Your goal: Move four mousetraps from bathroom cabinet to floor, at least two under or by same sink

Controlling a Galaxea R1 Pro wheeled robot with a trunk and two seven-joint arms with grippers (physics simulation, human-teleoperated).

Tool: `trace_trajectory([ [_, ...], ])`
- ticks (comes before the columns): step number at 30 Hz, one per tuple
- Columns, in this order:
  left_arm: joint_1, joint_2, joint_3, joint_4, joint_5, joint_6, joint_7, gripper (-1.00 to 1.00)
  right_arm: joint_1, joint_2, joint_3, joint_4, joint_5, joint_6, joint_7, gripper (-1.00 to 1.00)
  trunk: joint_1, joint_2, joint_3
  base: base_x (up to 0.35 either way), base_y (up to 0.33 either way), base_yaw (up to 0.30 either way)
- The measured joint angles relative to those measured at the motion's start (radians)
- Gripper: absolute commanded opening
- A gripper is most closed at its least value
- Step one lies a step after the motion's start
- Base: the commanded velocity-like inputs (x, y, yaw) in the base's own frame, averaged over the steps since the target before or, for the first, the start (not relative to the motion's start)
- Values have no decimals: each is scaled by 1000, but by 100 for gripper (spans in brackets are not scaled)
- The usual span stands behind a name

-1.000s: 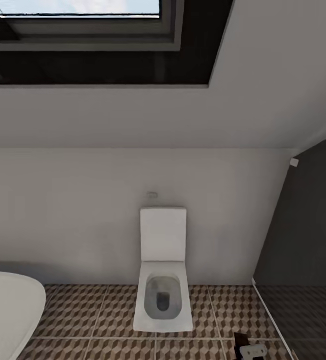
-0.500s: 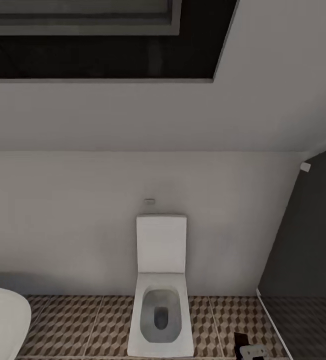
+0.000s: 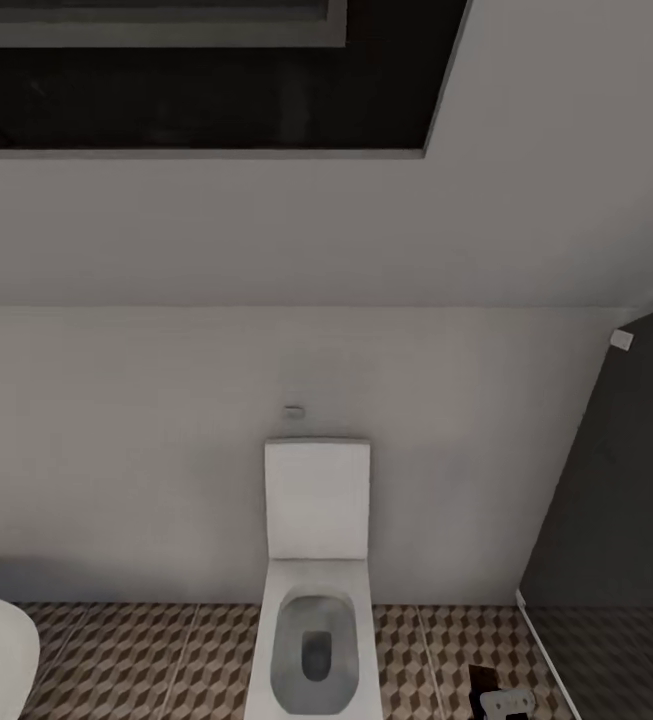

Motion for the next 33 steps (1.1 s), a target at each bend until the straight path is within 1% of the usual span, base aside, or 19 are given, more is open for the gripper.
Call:
trace_trajectory([
  [4, -1, 0, 0, 0, 0, 2, 1, -100, 0, 0, 0, 0, 0, 0, 0, -100, 0, 0, 0, 194, -173, 0],
  [8, -1, 1, 0, 0, 0, -1, 0, -100, 0, 1, 0, 0, 0, 0, 0, -100, 0, 0, 0, 65, -59, 0],
  [16, -1, 1, -2, 0, 3, -3, 0, -100, 0, 0, 0, 0, 0, 0, 0, -100, 0, 0, 0, 5, -5, 0],
  [19, -1, 5, 5, 0, 6, -1, 4, -100, 0, 0, 0, 0, 0, 0, 0, -100, 0, 0, 0, 0, 0, 0],
  [25, 0, 5, -3, -3, 4, 0, 7, -100, 0, 0, 0, 0, 0, 0, 0, -100, 0, 0, 0, 0, 0, 0],
  [33, -1, 4, -5, -32, 0, 5, 1, -100, 0, 0, 0, 0, 0, 0, 0, -100, 0, 0, 0, 0, 0, 0],
])
